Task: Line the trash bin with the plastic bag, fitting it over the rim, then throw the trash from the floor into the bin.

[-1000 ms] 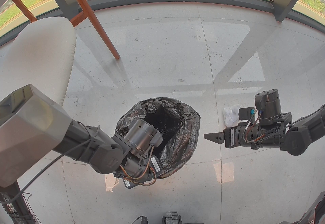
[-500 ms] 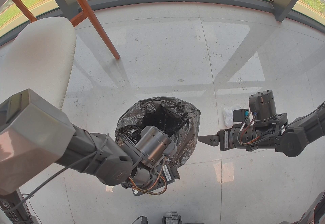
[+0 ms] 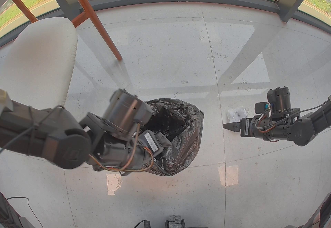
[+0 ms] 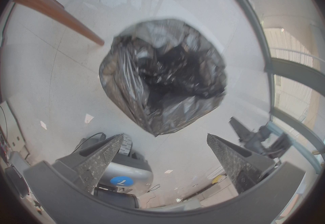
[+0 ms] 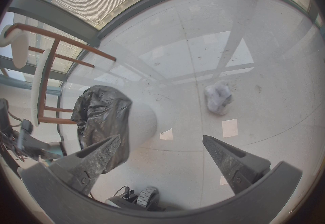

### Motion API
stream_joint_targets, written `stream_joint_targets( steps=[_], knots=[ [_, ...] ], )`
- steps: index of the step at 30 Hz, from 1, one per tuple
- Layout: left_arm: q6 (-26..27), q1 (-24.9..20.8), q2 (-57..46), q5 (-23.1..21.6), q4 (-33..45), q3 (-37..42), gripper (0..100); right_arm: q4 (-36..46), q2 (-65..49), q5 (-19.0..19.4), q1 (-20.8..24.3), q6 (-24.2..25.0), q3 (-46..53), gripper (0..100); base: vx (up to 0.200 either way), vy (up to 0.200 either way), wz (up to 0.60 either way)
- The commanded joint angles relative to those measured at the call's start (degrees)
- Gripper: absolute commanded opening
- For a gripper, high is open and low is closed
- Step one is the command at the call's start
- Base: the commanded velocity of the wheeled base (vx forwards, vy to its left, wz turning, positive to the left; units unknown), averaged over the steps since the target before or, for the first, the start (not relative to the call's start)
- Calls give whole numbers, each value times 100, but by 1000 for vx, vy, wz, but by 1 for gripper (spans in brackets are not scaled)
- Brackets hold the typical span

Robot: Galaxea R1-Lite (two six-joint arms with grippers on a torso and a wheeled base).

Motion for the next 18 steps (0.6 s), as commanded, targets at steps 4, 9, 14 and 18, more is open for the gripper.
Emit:
stream_joint_targets(
  steps=[4, 9, 14, 18],
  knots=[
    [37, 222, -2130, 173, -25, 397, 100, -12, 242, 1, -984, -480, -21, 100, 0, 0, 0],
    [732, 187, -3000, 146, -69, 370, 100, -21, 549, -8, -1265, -612, -259, 100, 0, 0, 0],
    [2006, 117, -3729, 102, -34, 432, 100, -21, 1033, -8, -1406, -612, -636, 100, 0, 0, 0],
    [2569, 152, -3940, 173, -60, 406, 100, -21, 1305, -8, -1397, -603, -953, 100, 0, 0, 0]
  ],
)
